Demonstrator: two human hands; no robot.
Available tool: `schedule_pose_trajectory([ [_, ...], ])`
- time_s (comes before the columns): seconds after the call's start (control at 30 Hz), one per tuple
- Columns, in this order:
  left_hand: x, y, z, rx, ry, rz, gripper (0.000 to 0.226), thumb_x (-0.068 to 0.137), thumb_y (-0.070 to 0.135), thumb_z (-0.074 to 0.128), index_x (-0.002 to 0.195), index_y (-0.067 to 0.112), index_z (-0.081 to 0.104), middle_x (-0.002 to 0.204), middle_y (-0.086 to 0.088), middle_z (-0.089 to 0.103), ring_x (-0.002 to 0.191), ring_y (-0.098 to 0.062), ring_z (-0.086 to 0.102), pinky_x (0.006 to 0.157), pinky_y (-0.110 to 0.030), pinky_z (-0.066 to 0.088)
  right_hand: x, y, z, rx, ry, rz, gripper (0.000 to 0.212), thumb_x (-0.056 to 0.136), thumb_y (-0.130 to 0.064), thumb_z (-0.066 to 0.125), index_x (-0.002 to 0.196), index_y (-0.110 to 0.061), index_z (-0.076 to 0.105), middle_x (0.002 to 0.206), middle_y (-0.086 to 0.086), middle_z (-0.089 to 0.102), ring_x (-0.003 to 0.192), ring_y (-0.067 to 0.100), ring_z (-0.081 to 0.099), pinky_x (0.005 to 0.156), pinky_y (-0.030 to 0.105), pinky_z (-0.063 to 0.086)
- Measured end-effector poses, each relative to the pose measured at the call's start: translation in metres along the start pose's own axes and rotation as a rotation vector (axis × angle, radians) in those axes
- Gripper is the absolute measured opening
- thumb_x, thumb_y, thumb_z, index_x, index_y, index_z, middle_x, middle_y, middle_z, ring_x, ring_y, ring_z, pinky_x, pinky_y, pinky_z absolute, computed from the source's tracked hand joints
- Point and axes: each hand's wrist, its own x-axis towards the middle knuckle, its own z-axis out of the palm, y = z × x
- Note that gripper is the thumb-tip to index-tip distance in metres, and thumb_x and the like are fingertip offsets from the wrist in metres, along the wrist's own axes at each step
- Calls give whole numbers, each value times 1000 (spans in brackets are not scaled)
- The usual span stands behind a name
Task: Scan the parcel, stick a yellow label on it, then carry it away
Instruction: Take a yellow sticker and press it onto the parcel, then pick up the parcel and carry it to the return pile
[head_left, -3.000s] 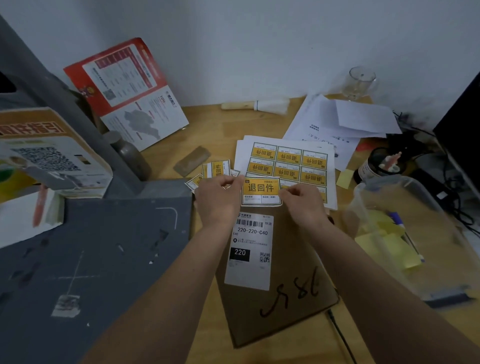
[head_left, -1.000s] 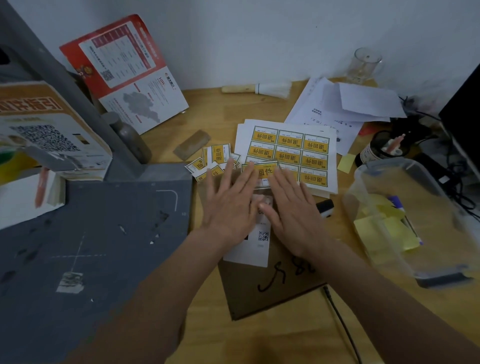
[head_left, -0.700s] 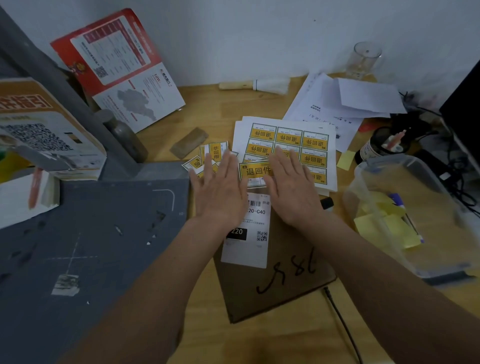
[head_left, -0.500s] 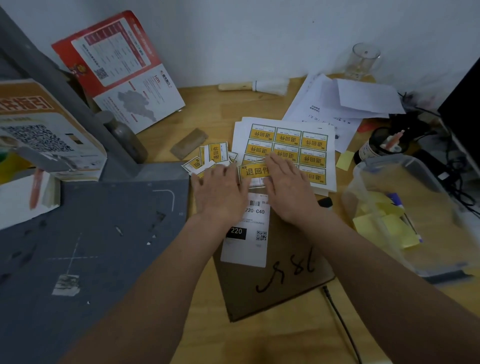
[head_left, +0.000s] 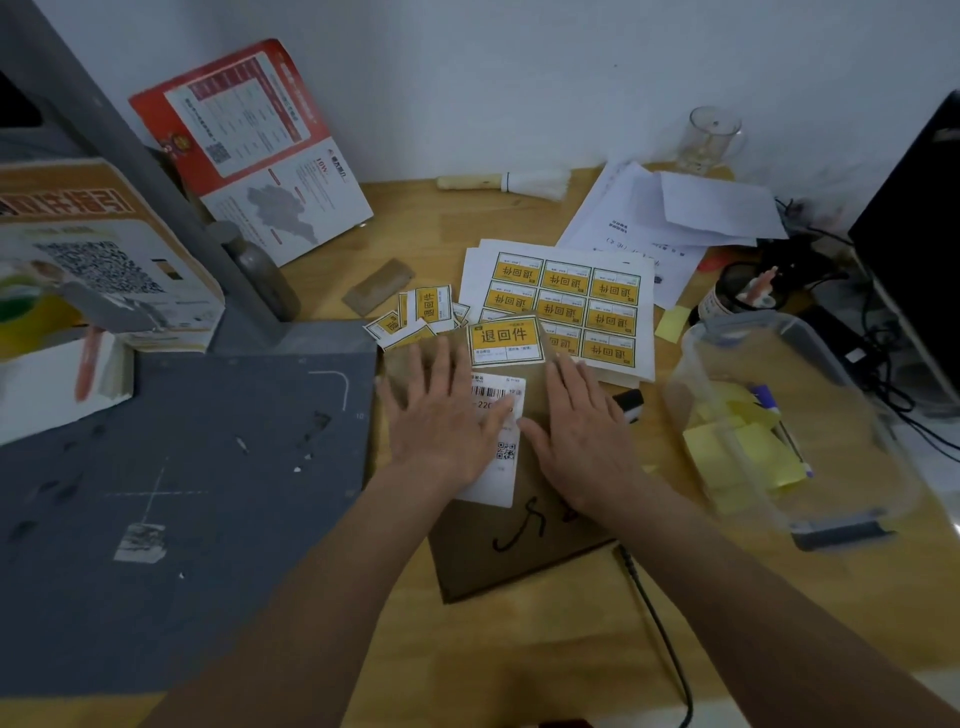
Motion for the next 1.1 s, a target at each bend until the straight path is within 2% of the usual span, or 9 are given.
schedule_pose_trajectory([
  [0.17, -20, -20, 0, -484, 45, -365, 81, 90, 63, 34, 150, 13, 13, 160, -13, 14, 146, -34, 14, 116, -54, 21, -14, 11, -16, 464, 25, 240, 61, 97, -43, 36, 149, -14, 19, 153, 8, 31, 141, 26, 29, 111, 41, 29],
  [0.3, -25, -18, -1, -955, -153, -574, 78, 77, 72, 33, 122, 14, 57, 118, -8, 64, 106, -28, 59, 87, -40, 46, -16, 12, -19, 699, -124, 405, 59, 97, -48, 32, 146, -16, 27, 145, 12, 43, 129, 31, 43, 100, 44, 38],
  [0.37, -30, -18, -1, -1016, -205, -614, 87, 66, 78, 30, 117, 14, 60, 108, -7, 67, 97, -26, 61, 80, -38, 48, -16, 9, -19, 672, -193, 425, 62, 96, -52, 30, 145, -14, 30, 144, 13, 43, 129, 32, 43, 101, 45, 39],
  [0.57, -46, -10, -19, -1157, -63, -647, 62, 89, 63, 35, 126, 17, 53, 116, -5, 64, 104, -26, 59, 85, -39, 45, -24, -4, -40, 747, -174, 374, 63, 94, -52, 36, 146, -17, 29, 149, 7, 39, 135, 30, 38, 105, 45, 38],
  [0.7, -52, 2, -58, -1250, 89, -562, 63, 92, 63, 34, 137, 21, 43, 124, 3, 53, 115, -22, 51, 89, -37, 38, -28, 0, -85, 891, -30, 233, 49, 94, -49, 39, 134, -21, 44, 124, -8, 53, 122, 20, 49, 93, 34, 42],
  [0.8, -58, 21, -87, -1372, 148, -438, 66, 79, 77, 39, 128, 34, 54, 119, 15, 60, 113, -15, 57, 100, -40, 41, -36, 15, -120, 1009, 89, 176, 32, 97, -41, 41, 122, -24, 53, 108, -13, 58, 107, 13, 55, 80, 27, 42],
  [0.93, -56, 55, -109, -1430, 168, -335, 71, 70, 81, 41, 122, 35, 58, 117, 8, 67, 106, -15, 62, 88, -37, 46, -53, 41, -150, 1083, 214, 176, 21, 98, -33, 42, 115, -30, 54, 111, -10, 57, 109, 14, 54, 90, 32, 44],
  [1.03, -56, 79, -119, -1395, 66, -231, 66, 70, 81, 43, 112, 35, 66, 111, 5, 71, 102, -21, 66, 93, -45, 50, -71, 61, -168, 1122, 291, 218, 25, 98, -39, 39, 121, -38, 49, 126, -10, 50, 118, 14, 45, 92, 28, 42],
  [1.1, -55, 90, -124, -1349, -32, -123, 68, 70, 82, 44, 116, 37, 64, 114, 6, 70, 105, -21, 66, 96, -47, 49, -84, 74, -175, 1171, 345, 266, 26, 96, -46, 39, 118, -44, 52, 140, -12, 43, 132, 15, 39, 104, 37, 39],
])
